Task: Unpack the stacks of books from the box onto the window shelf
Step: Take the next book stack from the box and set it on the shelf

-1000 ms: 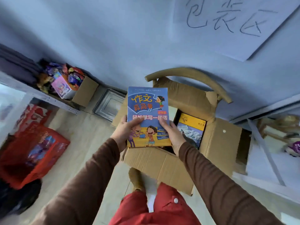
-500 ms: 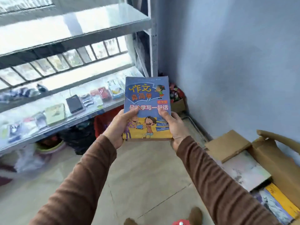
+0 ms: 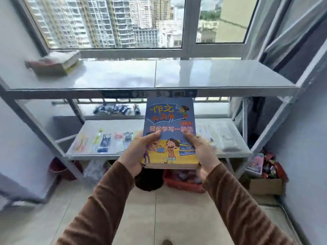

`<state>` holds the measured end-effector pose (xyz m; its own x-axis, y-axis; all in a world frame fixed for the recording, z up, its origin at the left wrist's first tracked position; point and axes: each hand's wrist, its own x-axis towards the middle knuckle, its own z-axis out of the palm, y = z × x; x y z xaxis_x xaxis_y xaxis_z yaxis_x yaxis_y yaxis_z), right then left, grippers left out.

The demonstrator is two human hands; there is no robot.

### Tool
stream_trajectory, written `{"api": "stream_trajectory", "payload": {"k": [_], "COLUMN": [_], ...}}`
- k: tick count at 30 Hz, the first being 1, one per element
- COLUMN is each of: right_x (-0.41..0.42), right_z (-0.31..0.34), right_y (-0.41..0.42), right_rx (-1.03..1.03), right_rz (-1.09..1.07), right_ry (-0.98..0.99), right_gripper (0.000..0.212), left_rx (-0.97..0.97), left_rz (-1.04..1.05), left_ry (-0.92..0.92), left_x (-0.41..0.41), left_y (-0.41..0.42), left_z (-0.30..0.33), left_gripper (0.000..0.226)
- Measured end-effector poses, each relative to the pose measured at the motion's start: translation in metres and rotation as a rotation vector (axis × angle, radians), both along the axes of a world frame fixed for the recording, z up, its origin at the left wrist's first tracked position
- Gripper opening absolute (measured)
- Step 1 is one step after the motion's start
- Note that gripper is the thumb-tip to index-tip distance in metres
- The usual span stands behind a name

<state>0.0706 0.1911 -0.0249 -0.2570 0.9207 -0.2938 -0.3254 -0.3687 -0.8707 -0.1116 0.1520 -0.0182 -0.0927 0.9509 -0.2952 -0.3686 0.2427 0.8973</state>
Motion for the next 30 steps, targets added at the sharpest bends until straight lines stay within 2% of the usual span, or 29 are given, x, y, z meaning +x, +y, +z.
{"api": "stream_trajectory", "payload": {"k": [9,14,22,30], "right_x": [-0.175,-0.262,-0.379,-0.428], "right_z": [0.017,0.021,0.042,0.055], "right_y": [0.104,0.142,0.195,0.267], "right_rx": [0.001,0.013,0.062,0.115], "right_rz": [0.184,0.265,0.224,0.136], "right_ry": [0.055,0.053,0.038,0.022], "right_gripper": [0.069,0.069,0.068,0.062], "left_rx": [0.047,0.058,0.091,0.159], "left_rz": [0.266,0.327,0.248,0.126], "left_ry": [0.061,0.070,0.093,0.030], "left_x": [-0.153,-0.237,-0.369,-0.427], "left_y": [0.064,0.091,0.159,0.247], "left_z": [0.035,0.037,0.047,0.050], "left_gripper": [0.039,0.038,0.048,0.052]}}
